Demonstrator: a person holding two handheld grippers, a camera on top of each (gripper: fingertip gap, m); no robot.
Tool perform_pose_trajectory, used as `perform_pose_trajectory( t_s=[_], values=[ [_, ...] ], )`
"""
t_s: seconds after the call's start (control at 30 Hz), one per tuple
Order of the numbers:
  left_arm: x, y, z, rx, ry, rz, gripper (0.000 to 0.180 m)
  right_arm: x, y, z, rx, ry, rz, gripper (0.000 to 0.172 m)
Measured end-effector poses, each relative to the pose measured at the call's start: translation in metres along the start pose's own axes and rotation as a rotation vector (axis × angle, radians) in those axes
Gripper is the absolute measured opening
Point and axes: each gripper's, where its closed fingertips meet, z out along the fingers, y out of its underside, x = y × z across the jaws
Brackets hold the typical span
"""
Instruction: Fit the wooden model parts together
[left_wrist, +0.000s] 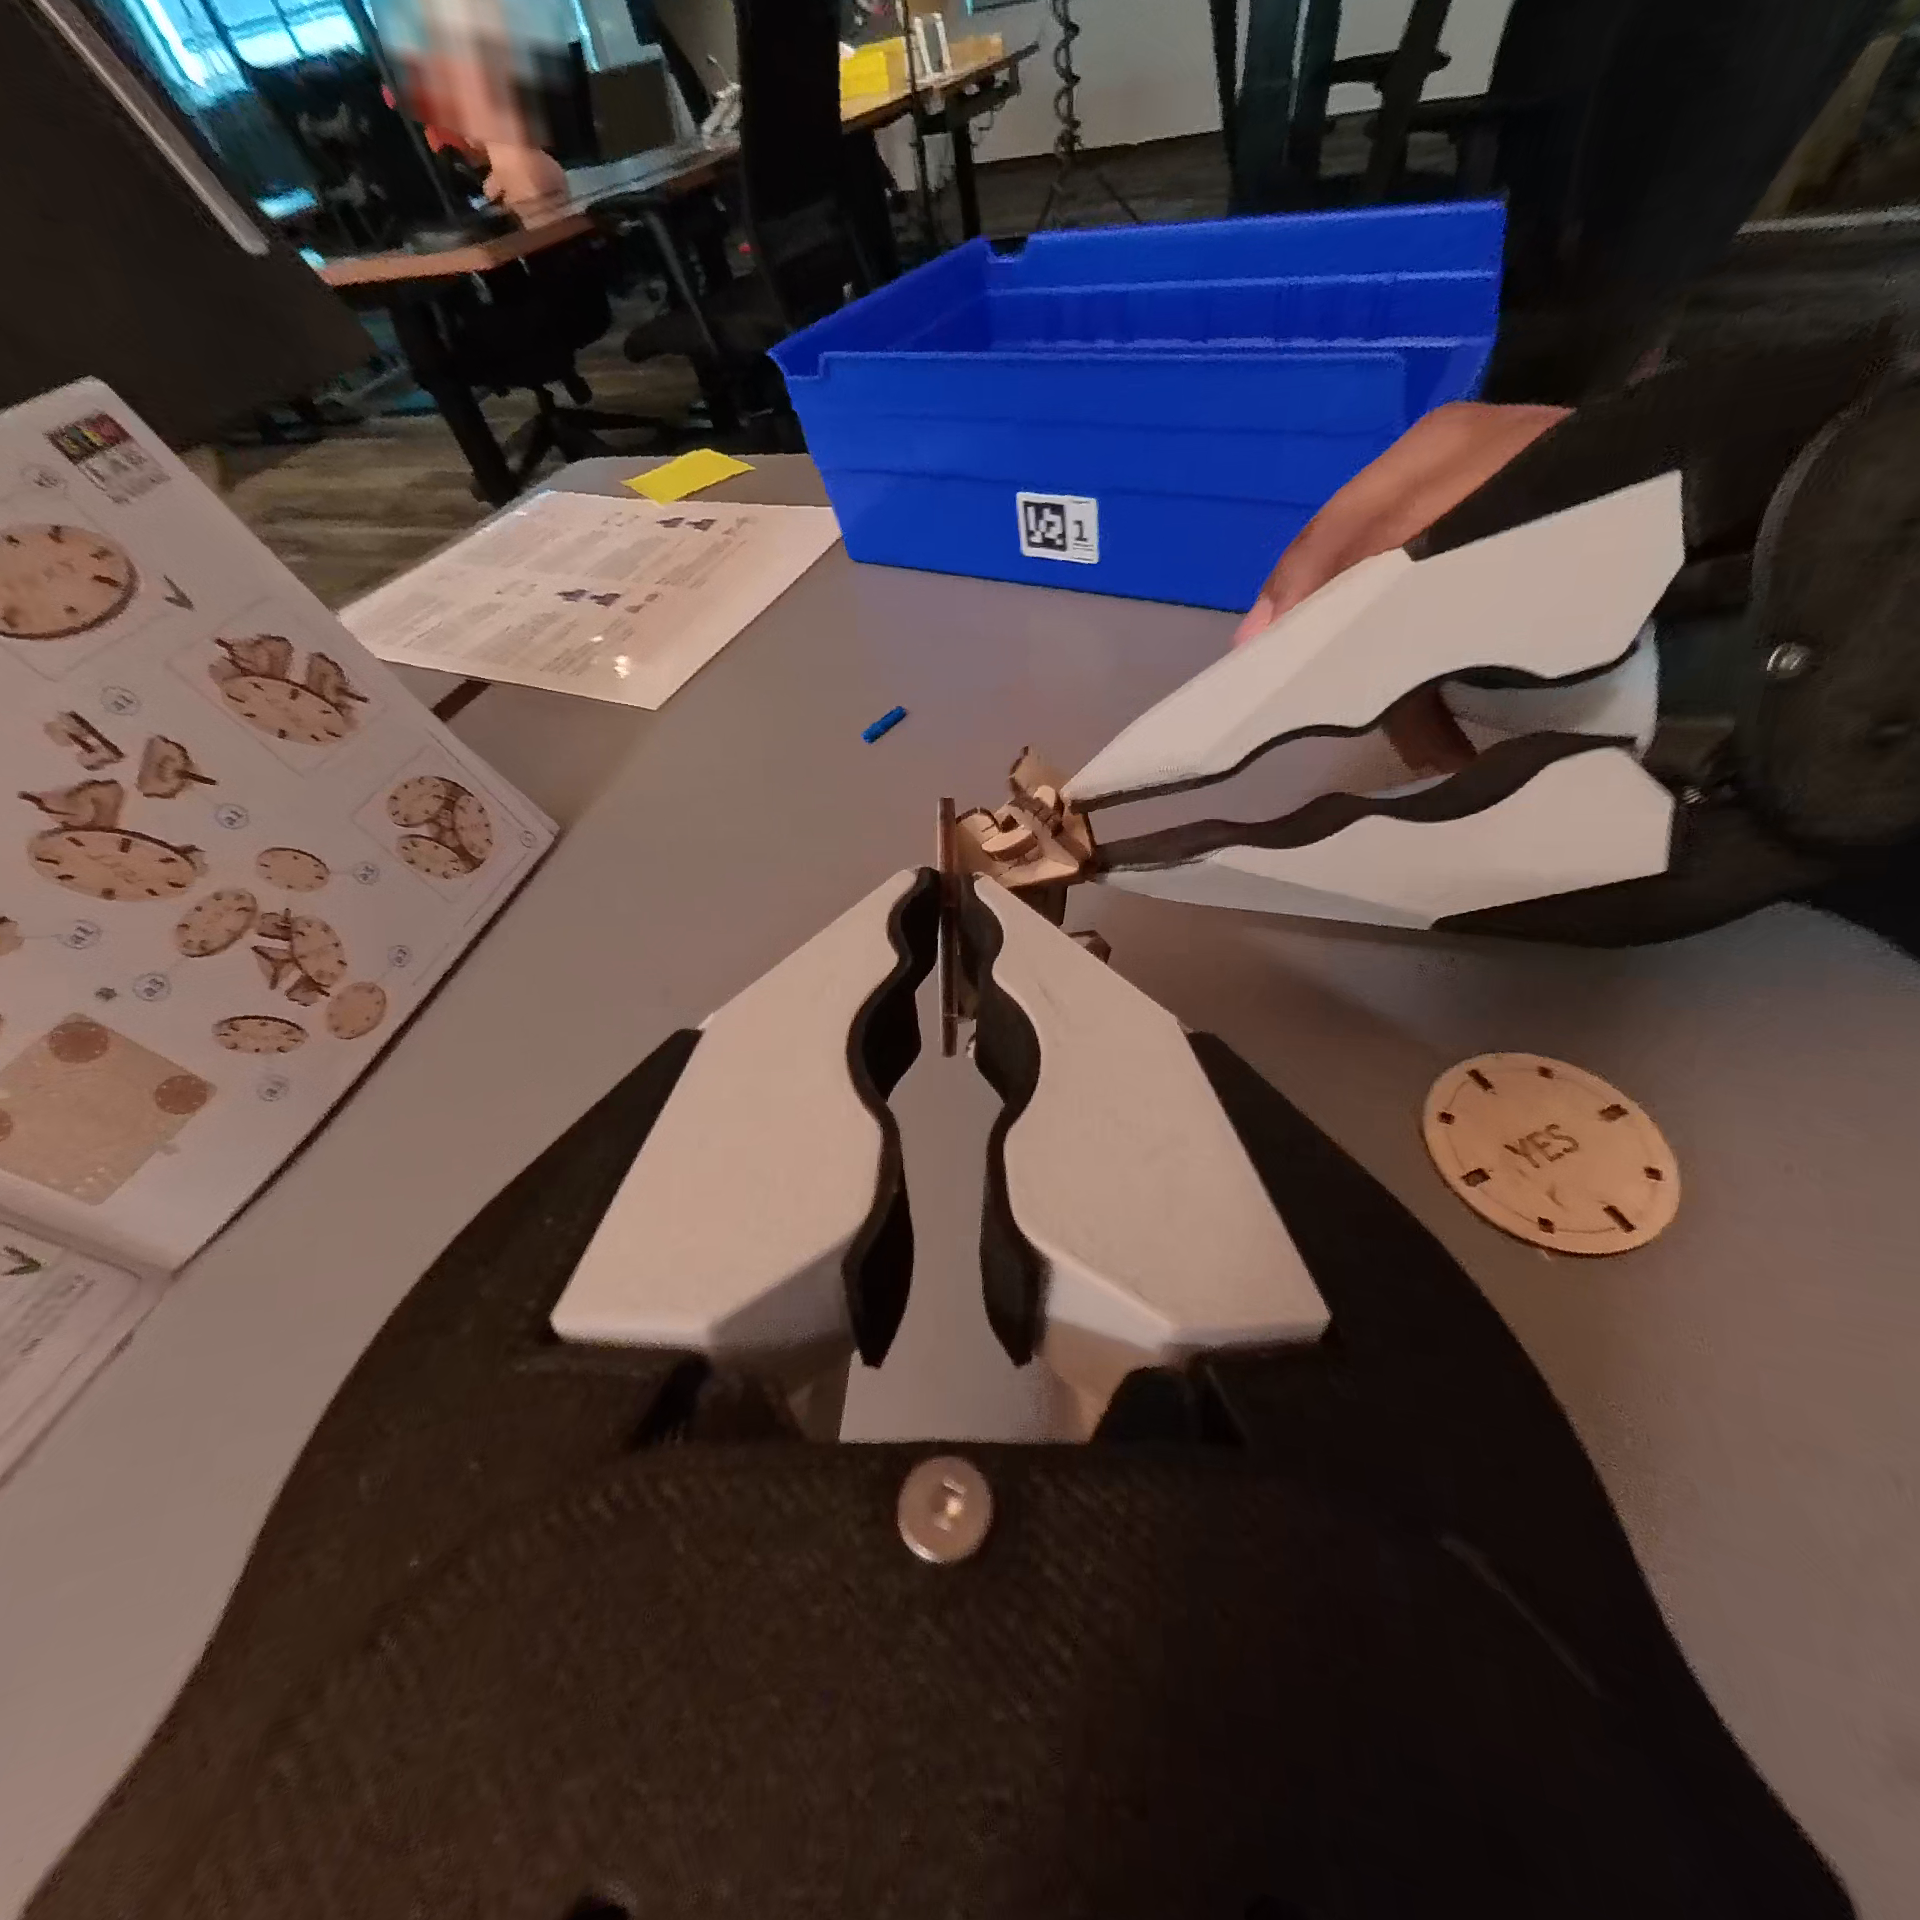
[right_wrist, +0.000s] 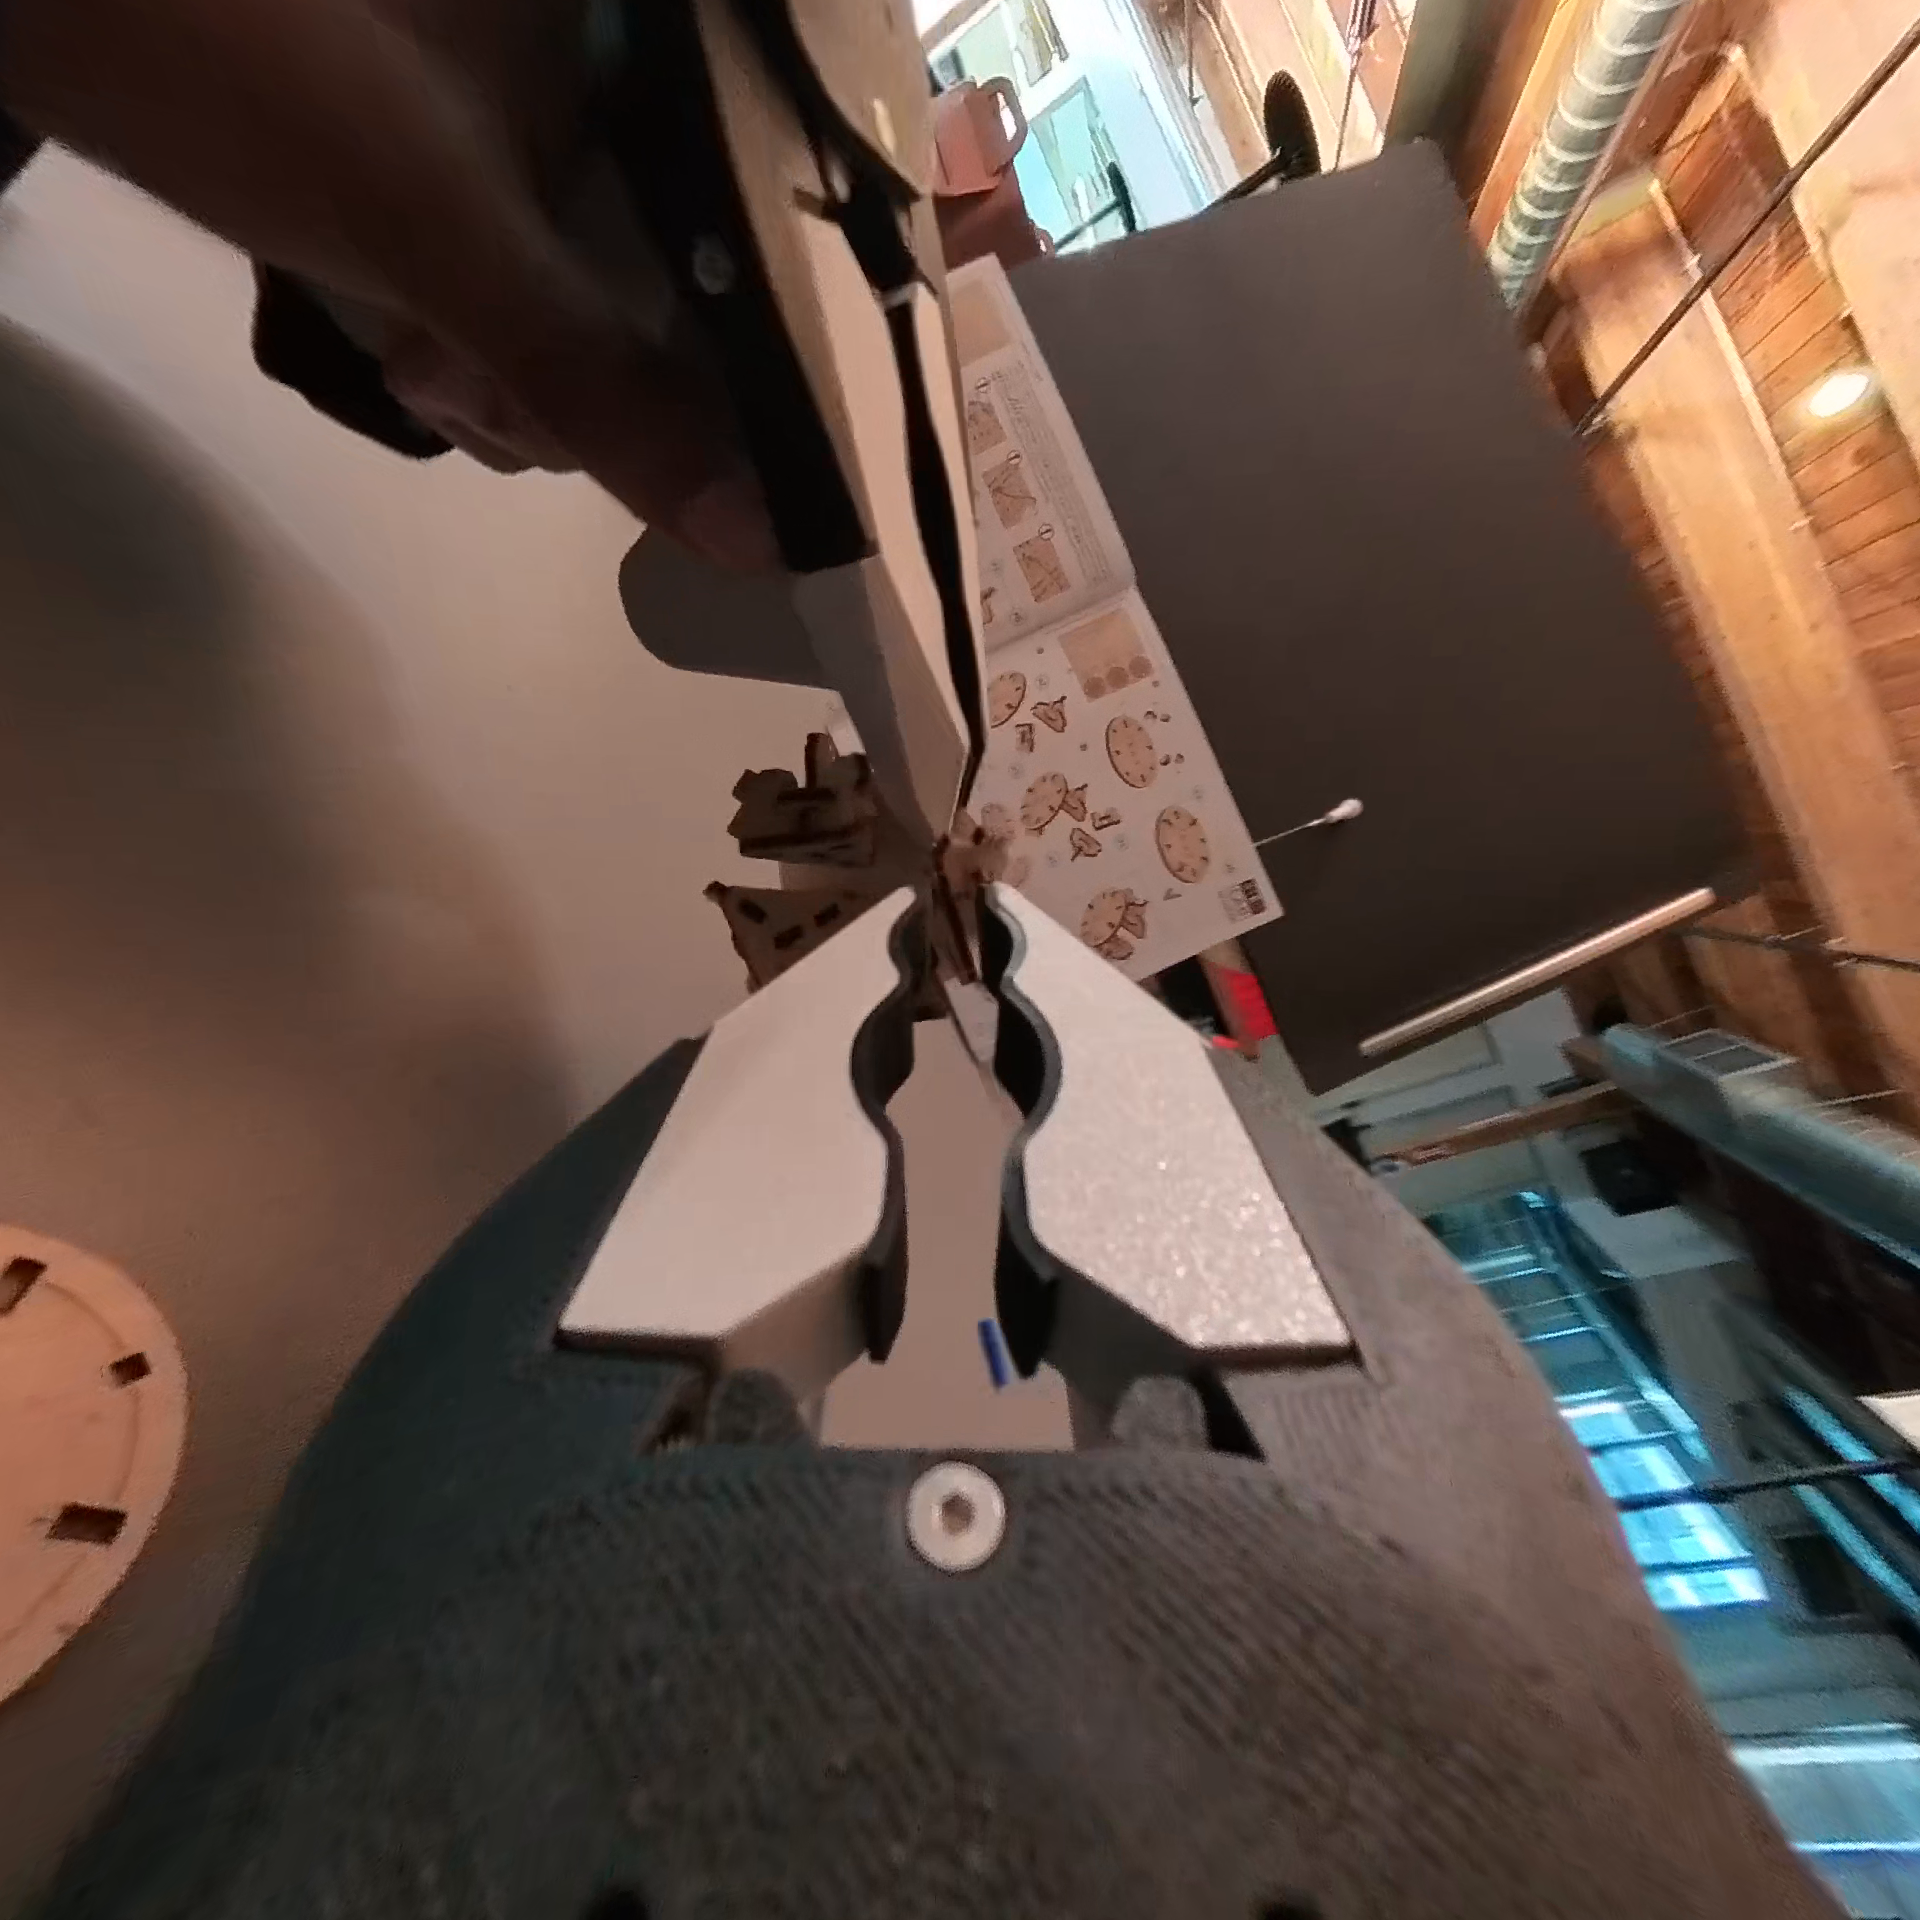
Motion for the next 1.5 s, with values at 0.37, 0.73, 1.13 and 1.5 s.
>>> perform_pose_trajectory(
  t_s=[0.37,0.73,1.13,1.5],
  values=[
    [0.002,0.008,0.0,-0.033,0.12,-0.189,0.0,-0.007,0.002,0.003,-0.03,0.029,-0.157,0.004],
    [-0.001,0.011,0.003,-0.067,0.049,-0.056,0.001,-0.011,0.007,0.004,-0.089,-0.094,0.049,0.001],
    [-0.005,0.008,0.005,-0.068,-0.017,-0.045,0.003,-0.008,0.008,0.005,-0.1,-0.104,0.091,0.001],
    [-0.033,0.015,0.003,-0.047,-0.146,-0.283,0.002,-0.014,-0.002,0.002,-0.046,-0.141,0.102,0.0]
  ],
)
